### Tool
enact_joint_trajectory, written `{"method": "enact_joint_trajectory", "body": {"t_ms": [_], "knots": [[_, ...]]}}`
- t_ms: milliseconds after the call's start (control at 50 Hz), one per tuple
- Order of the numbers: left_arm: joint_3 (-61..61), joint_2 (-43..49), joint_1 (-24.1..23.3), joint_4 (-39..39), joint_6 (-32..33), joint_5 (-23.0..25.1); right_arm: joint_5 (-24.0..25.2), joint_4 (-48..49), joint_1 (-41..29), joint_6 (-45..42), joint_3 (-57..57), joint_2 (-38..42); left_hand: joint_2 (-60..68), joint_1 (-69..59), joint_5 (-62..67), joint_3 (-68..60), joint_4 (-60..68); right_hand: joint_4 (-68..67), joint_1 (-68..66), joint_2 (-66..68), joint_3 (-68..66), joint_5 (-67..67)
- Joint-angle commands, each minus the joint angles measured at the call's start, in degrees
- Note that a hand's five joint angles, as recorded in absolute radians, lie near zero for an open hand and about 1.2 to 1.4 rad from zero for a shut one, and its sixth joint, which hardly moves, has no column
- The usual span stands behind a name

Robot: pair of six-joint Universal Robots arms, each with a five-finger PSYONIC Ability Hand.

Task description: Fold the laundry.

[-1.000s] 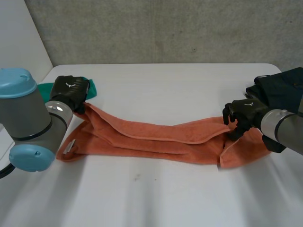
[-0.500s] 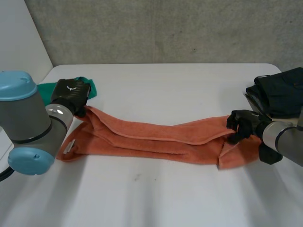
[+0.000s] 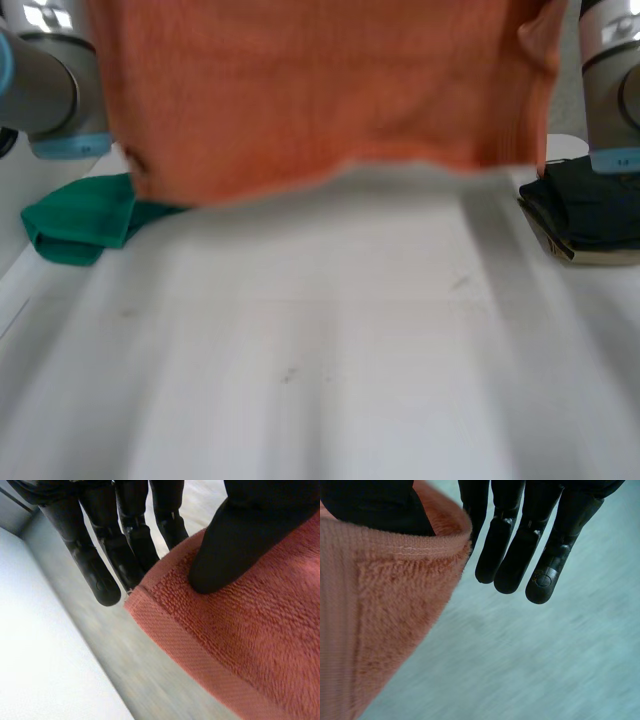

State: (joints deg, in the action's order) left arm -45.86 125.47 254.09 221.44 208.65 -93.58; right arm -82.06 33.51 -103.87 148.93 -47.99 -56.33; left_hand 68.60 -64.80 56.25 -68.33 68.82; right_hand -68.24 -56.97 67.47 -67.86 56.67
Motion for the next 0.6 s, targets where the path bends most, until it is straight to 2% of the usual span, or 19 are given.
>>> {"method": "enact_joint_trajectory", "body": {"t_ms": [20,300,400,500,580,600], "knots": [[-4.3,-2.7,0.9,-0.6,-7.5,0.1,-0.2,2.0,-0.1,-0.2,-2.6,-1.9,11.4,-15.2,13.7,-11.7,11.2,-11.8,-23.0,12.5,-12.1,13.3],[-28.5,-1.6,0.4,-1.4,-7.3,0.9,2.9,-4.1,-0.1,-0.5,-19.1,1.8,11.4,-15.2,13.7,-11.7,11.2,-11.8,-23.0,12.5,-12.1,13.3],[-37.6,-0.1,0.2,-1.7,-5.8,4.3,3.0,-12.1,-0.2,-0.9,-25.0,4.3,11.4,-15.2,13.7,-11.7,11.2,-11.8,-23.0,12.5,-12.1,13.3],[-43.7,-0.8,0.2,-1.8,-3.7,5.3,2.9,-18.2,0.5,0.7,-29.0,3.9,11.4,-15.2,13.7,-11.7,11.2,-11.8,-23.0,12.5,-12.1,13.3],[-46.3,-3.2,0.8,-1.8,-3.0,5.4,2.4,-19.4,0.7,6.3,-31.3,3.9,11.4,-15.2,13.7,-11.7,11.2,-11.8,-23.0,12.5,-12.1,13.3],[-46.5,-3.6,0.8,-1.8,-3.0,5.4,2.4,-19.7,1.5,11.0,-31.6,4.2,11.4,-15.2,13.7,-11.7,11.2,-11.8,-23.0,12.5,-12.1,13.3]]}}
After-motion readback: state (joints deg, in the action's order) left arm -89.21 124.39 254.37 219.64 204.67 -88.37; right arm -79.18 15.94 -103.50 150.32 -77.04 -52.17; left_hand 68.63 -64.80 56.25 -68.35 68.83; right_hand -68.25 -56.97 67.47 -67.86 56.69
